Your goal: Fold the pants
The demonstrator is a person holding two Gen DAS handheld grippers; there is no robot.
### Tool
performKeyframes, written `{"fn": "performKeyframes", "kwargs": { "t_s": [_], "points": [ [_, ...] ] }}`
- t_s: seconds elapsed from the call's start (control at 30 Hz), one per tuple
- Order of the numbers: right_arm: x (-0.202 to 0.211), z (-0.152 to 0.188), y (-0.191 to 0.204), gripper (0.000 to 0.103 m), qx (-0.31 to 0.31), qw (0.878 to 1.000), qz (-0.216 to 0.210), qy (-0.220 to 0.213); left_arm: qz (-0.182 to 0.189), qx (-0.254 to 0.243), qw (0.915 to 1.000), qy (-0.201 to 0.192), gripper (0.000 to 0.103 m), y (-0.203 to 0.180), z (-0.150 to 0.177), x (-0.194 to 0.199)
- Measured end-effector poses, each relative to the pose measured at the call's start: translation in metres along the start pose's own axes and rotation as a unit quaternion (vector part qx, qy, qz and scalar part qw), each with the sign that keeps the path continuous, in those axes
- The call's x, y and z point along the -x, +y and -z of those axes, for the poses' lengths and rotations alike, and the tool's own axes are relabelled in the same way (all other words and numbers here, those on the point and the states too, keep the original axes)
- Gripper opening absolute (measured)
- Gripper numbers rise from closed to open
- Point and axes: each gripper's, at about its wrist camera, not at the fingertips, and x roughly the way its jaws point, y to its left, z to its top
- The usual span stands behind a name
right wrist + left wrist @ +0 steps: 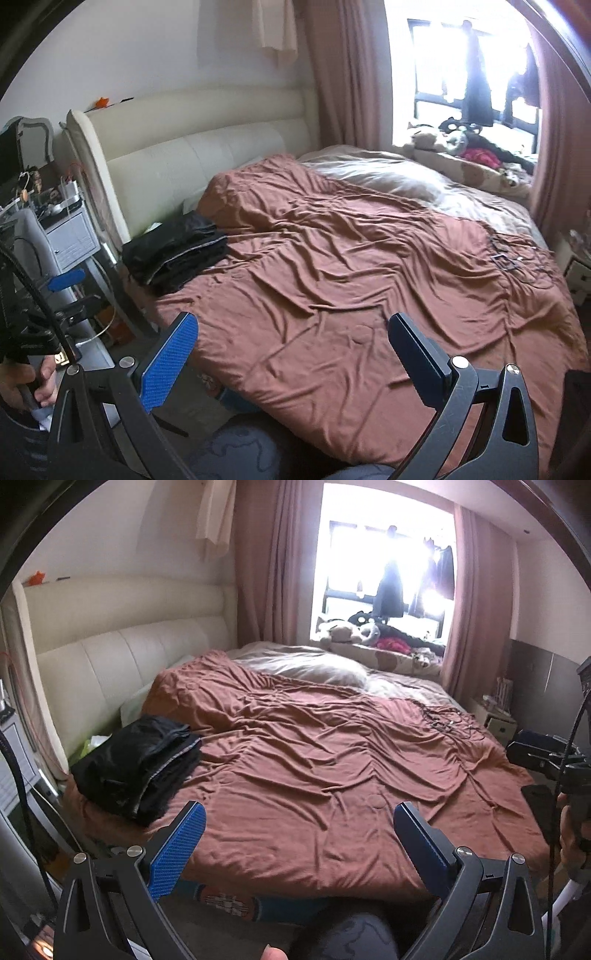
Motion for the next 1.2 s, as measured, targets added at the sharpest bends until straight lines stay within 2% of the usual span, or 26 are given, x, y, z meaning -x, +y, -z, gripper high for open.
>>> {"fn": "performKeyframes", "kwargs": {
  "t_s": [0.57, 0.93, 1.03, 1.2],
  "points": [
    [0.061, 0.075, -0.011, 0.103, -0.047, 0.998, 0.005, -0.037, 0.024, 0.011, 0.9980, -0.057, 0.102, -0.044, 0.041, 0.052],
    [0.089, 0.121, -0.012, 0.103, -0.045, 0.997, 0.013, -0.060, 0.029, 0.002, 0.9973, -0.067, 0.102, -0.057, 0.072, 0.071],
    [0.091, 0.129, -0.014, 0.103, -0.051, 0.997, 0.014, -0.059, 0.021, 0.001, 0.9970, -0.074, 0.102, -0.059, 0.078, 0.074],
    [0.094, 0.133, -0.013, 0.103, -0.056, 0.997, 0.018, -0.058, 0.034, 0.012, 0.9966, -0.074, 0.102, -0.055, 0.083, 0.074]
  ]
}}
